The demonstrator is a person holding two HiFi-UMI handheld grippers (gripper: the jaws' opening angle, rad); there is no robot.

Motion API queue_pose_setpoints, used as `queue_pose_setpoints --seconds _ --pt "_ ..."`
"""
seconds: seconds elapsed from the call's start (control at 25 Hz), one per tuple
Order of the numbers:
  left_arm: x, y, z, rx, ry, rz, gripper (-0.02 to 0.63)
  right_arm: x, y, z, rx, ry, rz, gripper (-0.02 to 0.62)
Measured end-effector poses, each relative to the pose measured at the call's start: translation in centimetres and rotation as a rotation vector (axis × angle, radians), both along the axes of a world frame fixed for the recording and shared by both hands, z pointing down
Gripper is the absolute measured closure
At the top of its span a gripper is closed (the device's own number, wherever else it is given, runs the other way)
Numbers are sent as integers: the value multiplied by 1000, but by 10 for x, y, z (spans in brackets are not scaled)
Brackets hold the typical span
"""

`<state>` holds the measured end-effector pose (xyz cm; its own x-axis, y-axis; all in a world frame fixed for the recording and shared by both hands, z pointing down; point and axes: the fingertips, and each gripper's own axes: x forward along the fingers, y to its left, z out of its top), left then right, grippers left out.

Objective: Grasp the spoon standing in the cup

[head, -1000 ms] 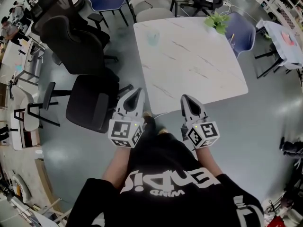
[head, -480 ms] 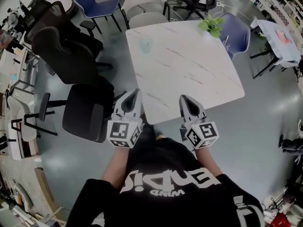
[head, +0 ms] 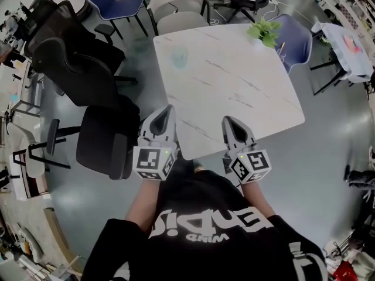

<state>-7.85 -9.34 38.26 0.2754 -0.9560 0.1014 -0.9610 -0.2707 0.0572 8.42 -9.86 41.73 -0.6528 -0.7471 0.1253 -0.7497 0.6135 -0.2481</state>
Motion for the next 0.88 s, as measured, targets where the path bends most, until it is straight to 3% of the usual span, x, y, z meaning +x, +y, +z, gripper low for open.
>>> queue_pose_setpoints --seconds 0.36,0.64,0.88 --pt "-7 -21 4 -4 -8 22 588 -13 -22 7 -24 1 -4 581" --pt "-15 -41 6 -14 18 26 430 -22 -38 8 -33 0 -4 581" --pt "-23 -51 10 -24 -28 30 422 -33 -48 8 -37 -8 -5 581"
